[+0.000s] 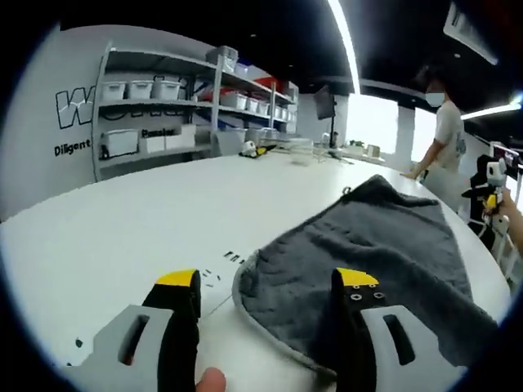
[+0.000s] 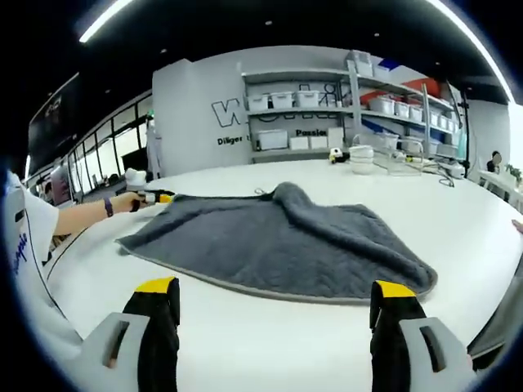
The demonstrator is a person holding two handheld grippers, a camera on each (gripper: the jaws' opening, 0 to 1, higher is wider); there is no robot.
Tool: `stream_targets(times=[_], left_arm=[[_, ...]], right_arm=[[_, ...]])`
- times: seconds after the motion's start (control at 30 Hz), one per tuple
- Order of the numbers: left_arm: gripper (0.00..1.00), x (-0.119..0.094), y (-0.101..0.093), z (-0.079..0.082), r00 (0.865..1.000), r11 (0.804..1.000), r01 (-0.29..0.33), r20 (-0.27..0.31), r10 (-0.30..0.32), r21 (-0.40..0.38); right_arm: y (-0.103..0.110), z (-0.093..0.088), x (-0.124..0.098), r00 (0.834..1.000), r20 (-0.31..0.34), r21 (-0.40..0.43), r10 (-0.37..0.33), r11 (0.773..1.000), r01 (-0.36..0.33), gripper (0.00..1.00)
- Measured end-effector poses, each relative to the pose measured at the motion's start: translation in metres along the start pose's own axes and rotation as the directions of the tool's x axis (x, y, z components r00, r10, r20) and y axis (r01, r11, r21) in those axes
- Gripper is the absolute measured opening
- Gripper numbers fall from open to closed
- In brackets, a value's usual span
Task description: Open the folded towel by lifting each exposed corner and separating the folded layers until the towel lies flat within the target outline without major curled edges
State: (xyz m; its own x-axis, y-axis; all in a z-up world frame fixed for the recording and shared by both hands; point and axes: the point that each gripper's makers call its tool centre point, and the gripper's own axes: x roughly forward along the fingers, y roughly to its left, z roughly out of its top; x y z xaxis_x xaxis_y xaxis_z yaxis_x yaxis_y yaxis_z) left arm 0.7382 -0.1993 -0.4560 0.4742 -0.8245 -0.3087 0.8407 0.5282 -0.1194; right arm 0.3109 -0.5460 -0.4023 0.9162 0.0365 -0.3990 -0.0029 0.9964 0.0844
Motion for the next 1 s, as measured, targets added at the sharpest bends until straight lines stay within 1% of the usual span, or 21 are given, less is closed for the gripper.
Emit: stream_targets(times=[0.03,0.07,0.17,0.27,0.3,0.37,0.43,0.5,0.53,0.57,0.6,0.63,0.67,0.7,0.77,0.8,0.83,0.87,0.9,0.93,1.0], left_arm=[[0.47,0.002,0.003,-0.001,1.000,1.000,-0.004,0.010,0.004,-0.026],[0.44,0.003,0.005,-0.003,1.000,1.000,-0.014,0.001,0.014,-0.017],[0.39,0.006,0.012,-0.010,0.999,0.999,-0.043,-0.026,0.043,0.009],[0.35,0.009,0.015,-0.017,0.997,0.999,-0.036,-0.066,0.038,0.033],[0.34,0.009,0.016,-0.017,0.997,0.998,-0.040,-0.069,0.042,0.039],[0.32,0.009,0.018,-0.016,0.996,0.998,-0.048,-0.071,0.051,0.042],[0.31,0.009,0.020,-0.013,0.997,0.998,-0.051,-0.063,0.053,0.029],[0.29,0.009,0.020,-0.013,0.997,0.999,-0.046,-0.062,0.048,0.023],[0.28,0.009,0.019,-0.013,0.997,0.999,-0.041,-0.065,0.042,0.025],[0.28,0.009,0.019,-0.013,0.997,0.999,-0.040,-0.066,0.041,0.026],[0.27,0.009,0.018,-0.013,0.997,0.999,-0.032,-0.074,0.035,0.031],[0.27,0.010,0.018,-0.015,0.996,0.999,-0.026,-0.085,0.029,0.037],[0.26,0.010,0.018,-0.015,0.996,0.999,-0.024,-0.090,0.028,0.039],[0.26,0.010,0.018,-0.017,0.995,0.999,-0.018,-0.101,0.022,0.044],[0.25,0.012,0.020,-0.018,0.994,0.999,-0.011,-0.112,0.016,0.048],[0.25,0.011,0.018,-0.018,0.993,0.999,-0.009,-0.115,0.014,0.049],[0.24,0.012,0.019,-0.018,0.993,0.999,-0.007,-0.117,0.013,0.050],[0.24,0.012,0.019,-0.018,0.993,0.999,-0.007,-0.120,0.012,0.050],[0.23,0.012,0.019,-0.018,0.993,0.999,-0.006,-0.121,0.012,0.050],[0.21,0.012,0.020,-0.017,0.992,0.999,-0.006,-0.122,0.012,0.052],[0.19,0.013,0.020,-0.017,0.992,0.998,-0.006,-0.123,0.013,0.056]], right_arm=[[0.003,0.000,0.001,1.000,-0.004,-0.011,0.002,1.000,-0.002,0.99],[0.005,0.000,0.002,1.000,-0.005,-0.016,0.004,1.000,-0.004,0.99],[0.012,0.001,0.004,1.000,-0.011,-0.033,0.009,0.999,-0.010,0.99],[0.030,0.005,0.010,1.000,-0.002,-0.072,0.019,0.997,-0.019,0.99],[0.039,0.006,0.013,1.000,-0.006,-0.100,0.024,0.995,-0.024,0.99],[0.059,0.005,0.021,0.999,-0.034,-0.168,0.034,0.985,-0.039,0.98],[0.085,0.004,0.032,0.997,-0.057,-0.235,0.059,0.969,-0.071,0.97],[0.114,0.006,0.044,0.994,-0.057,-0.276,0.095,0.955,-0.107,0.96],[0.131,0.006,0.050,0.991,-0.062,-0.288,0.122,0.948,-0.135,0.96],[0.137,0.006,0.052,0.989,-0.065,-0.291,0.133,0.945,-0.146,0.96],[0.167,0.004,0.062,0.978,-0.084,-0.313,0.190,0.927,-0.207,0.95],[0.185,0.003,0.068,0.970,-0.096,-0.330,0.223,0.913,-0.242,0.95],[0.203,0.000,0.073,0.960,-0.116,-0.356,0.256,0.891,-0.281,0.94],[0.219,-0.001,0.078,0.953,-0.123,-0.377,0.277,0.875,-0.303,0.92],[0.248,-0.002,0.088,0.942,-0.135,-0.410,0.306,0.849,-0.334,0.87],[0.261,-0.002,0.094,0.939,-0.130,-0.412,0.319,0.844,-0.343,0.84],[0.277,-0.004,0.099,0.928,-0.144,-0.430,0.343,0.823,-0.371,0.82],[0.290,-0.004,0.104,0.923,-0.153,-0.450,0.353,0.807,-0.383,0.79],[0.298,-0.003,0.107,0.922,-0.153,-0.461,0.354,0.800,-0.384,0.76],[0.315,0.000,0.113,0.920,-0.150,-0.488,0.363,0.782,-0.388,0.73],[0.342,0.001,0.122,0.903,-0.162,-0.539,0.397,0.731,-0.418,0.66]])
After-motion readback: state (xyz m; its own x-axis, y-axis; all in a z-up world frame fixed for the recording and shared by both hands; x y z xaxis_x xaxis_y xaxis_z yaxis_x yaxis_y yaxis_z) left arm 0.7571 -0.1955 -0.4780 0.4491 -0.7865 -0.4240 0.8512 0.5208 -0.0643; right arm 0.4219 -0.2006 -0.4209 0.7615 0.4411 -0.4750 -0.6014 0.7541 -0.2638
